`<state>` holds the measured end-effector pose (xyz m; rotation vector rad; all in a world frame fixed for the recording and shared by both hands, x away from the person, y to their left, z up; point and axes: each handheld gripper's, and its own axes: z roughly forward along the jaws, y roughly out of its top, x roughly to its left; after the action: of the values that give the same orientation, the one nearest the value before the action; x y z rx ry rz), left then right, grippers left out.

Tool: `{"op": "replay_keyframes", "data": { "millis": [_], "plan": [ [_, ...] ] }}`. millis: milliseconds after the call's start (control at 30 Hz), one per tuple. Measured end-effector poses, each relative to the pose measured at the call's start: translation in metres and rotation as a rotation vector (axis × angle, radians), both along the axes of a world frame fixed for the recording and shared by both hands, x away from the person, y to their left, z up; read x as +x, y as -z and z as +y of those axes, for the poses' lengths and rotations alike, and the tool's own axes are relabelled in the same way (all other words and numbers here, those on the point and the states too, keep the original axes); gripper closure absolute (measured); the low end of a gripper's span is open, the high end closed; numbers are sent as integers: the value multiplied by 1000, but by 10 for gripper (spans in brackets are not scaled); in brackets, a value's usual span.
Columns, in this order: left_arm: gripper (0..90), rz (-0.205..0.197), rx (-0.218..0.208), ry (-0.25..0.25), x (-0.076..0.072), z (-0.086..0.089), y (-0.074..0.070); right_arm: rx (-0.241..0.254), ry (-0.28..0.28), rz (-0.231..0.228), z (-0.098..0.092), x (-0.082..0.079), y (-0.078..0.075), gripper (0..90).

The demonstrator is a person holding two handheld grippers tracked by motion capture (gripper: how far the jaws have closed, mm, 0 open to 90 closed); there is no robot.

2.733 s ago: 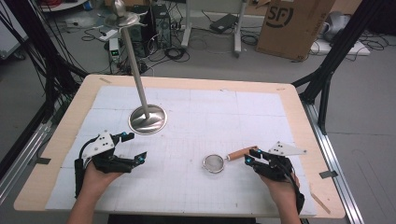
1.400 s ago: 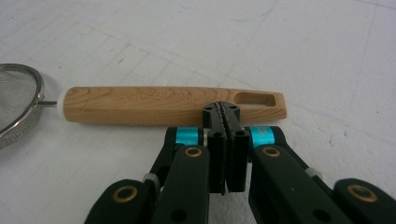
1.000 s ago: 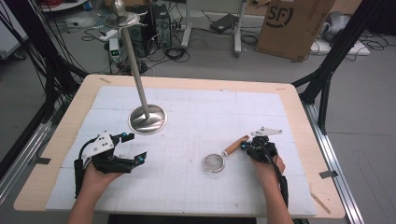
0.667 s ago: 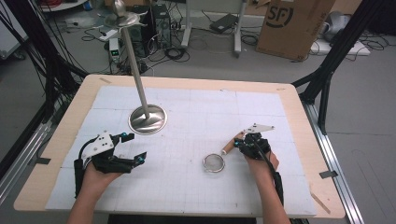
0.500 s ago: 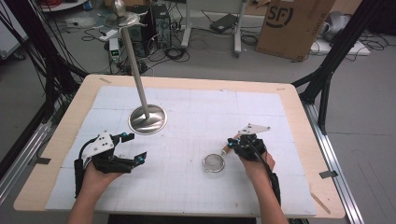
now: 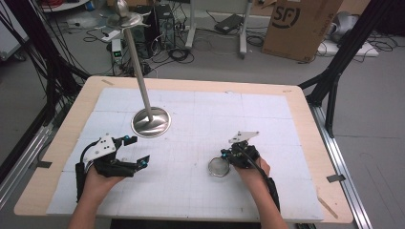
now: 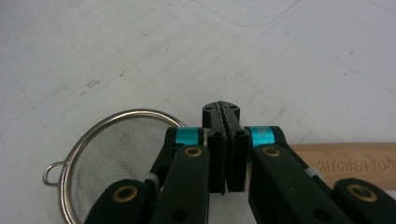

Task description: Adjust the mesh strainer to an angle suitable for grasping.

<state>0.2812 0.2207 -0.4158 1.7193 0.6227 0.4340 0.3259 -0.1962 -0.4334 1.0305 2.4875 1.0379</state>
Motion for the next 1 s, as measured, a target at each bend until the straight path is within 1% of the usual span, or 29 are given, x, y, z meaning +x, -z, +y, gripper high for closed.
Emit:
{"op": "replay_keyframes", "data": {
  "millis": [33, 200, 333, 500, 667, 833, 867, 967, 1000],
  "plan": [
    [151, 0, 0, 2, 0, 0, 0, 3, 2, -7, 0, -1, 1, 892],
    [151, -2, -3, -1, -1, 0, 0, 1, 2, -2, -3, -4, -1, 892],
    [151, 1, -3, 2, 0, 0, 0, 8, -6, 16, -8, -7, -2, 893],
    [151, 0, 1, 4, 0, -1, 0, 1, -18, 3, -6, -5, -1, 895],
    [151, -1, -2, 1, -1, 0, 0, -6, -21, 7, -7, -7, -3, 896],
    [151, 0, -4, 4, -1, -1, 0, -26, -42, 19, -13, -15, -5, 895],
    [151, -2, -5, 3, -1, 0, -1, -36, -50, 26, -16, -18, -6, 895],
    [151, -3, -5, 3, -1, 0, -1, -36, -53, 30, -20, -23, -6, 896],
    [151, -3, -5, 3, -1, 0, -1, -20, -61, 34, -27, -27, -6, 895]
  ]
}}
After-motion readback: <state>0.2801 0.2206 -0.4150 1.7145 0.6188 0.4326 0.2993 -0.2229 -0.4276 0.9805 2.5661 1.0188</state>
